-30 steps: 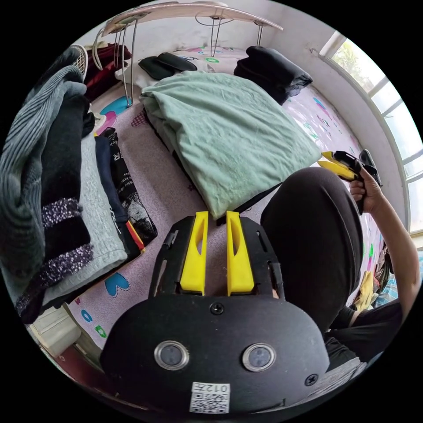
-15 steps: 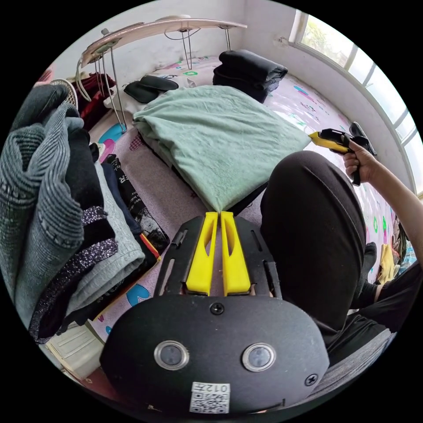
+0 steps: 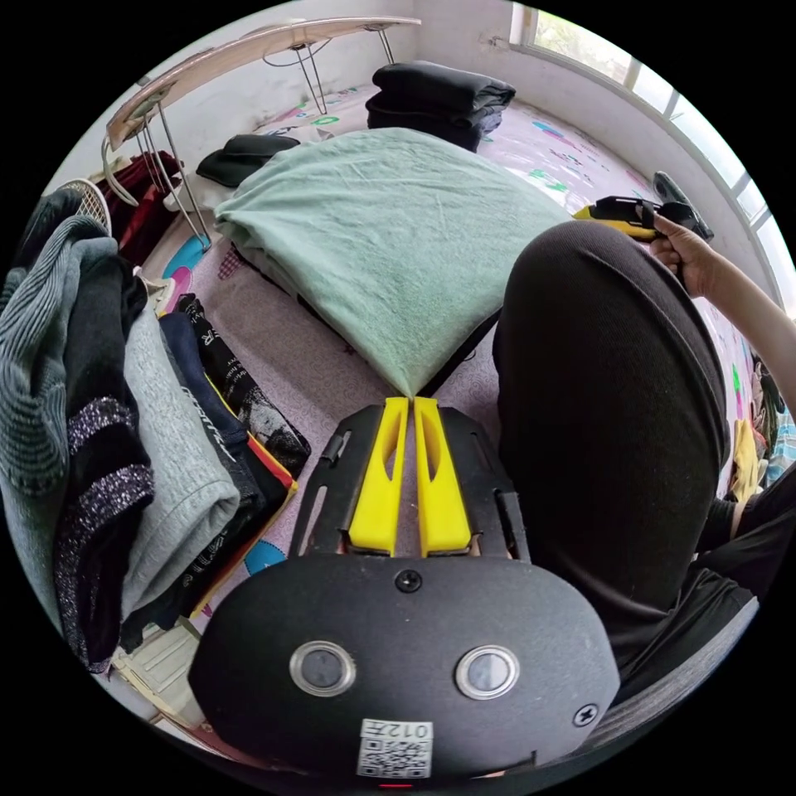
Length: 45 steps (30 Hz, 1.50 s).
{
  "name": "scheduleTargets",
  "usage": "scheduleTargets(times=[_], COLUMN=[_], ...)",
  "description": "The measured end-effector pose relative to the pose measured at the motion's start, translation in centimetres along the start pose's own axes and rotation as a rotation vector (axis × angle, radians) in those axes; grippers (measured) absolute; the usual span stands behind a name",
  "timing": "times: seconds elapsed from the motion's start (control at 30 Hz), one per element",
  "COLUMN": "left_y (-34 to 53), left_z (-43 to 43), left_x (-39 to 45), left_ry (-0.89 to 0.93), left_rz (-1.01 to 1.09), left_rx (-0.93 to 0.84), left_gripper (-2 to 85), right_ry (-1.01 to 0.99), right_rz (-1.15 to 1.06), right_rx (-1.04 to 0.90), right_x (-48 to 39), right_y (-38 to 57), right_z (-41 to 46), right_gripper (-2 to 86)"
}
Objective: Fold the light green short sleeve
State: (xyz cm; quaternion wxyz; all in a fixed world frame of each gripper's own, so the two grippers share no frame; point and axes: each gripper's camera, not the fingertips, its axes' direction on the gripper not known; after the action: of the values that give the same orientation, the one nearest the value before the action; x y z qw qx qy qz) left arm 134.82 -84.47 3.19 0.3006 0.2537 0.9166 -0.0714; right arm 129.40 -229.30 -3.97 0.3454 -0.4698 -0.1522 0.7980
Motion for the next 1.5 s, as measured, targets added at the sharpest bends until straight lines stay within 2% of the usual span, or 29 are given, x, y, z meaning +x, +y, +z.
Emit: scheduleTargets(times=[0.23,0.47,0.57,0.73,0.93,1.03,1.17,1.37,1.5], left_y=[1.0,-1.3,-5.1,-11.1,-14.4,-14.5,-14.6,-13.5,-12.2], left_z=[-1.1,-8.9,-10.5,-7.5,-0.8,0.0,-2.0,-5.2,-2.5], left_x=[1.6,5.2,4.8,0.9,-1.8,-2.5,-2.8,2.4,5.1], left_ry=[-0.03,-0.207,-0.26,-0.226,-0.323,-0.277,-0.32,-0.189,-0.24], left_rz=[-0.036,0.001,-0.072,-0.258,-0.368,-0.387,-0.471,-0.285,-0.19], left_rx=[-0.026,0.265,0.327,0.242,-0.002,-0.017,-0.001,0.101,-0.017], left_gripper=[0.5,0.7,0.7,0.7,0.7,0.7,0.8,0.8,0.7], right_ry=[0.004,0.094,0.093,0.077,0.041,0.037,0.081,0.067,0.071], right_rz=[0.011,-0.014,-0.069,-0.12,-0.112,-0.1,-0.12,-0.223,-0.201], right_rx=[0.01,0.131,0.128,0.098,0.1,0.105,0.155,0.113,0.003], right_x=[-1.0,-3.1,-5.5,-8.0,-8.2,-7.9,-8.6,-11.9,-12.1], right_y=[1.3,3.4,3.7,4.4,6.0,6.6,7.4,7.2,6.4], right_z=[4.7,7.1,9.9,15.8,22.2,24.9,28.3,37.0,43.8], right_gripper=[-0.7,-0.7,-0.8,-0.8,-0.8,-0.8,-0.8,-0.9,-0.8])
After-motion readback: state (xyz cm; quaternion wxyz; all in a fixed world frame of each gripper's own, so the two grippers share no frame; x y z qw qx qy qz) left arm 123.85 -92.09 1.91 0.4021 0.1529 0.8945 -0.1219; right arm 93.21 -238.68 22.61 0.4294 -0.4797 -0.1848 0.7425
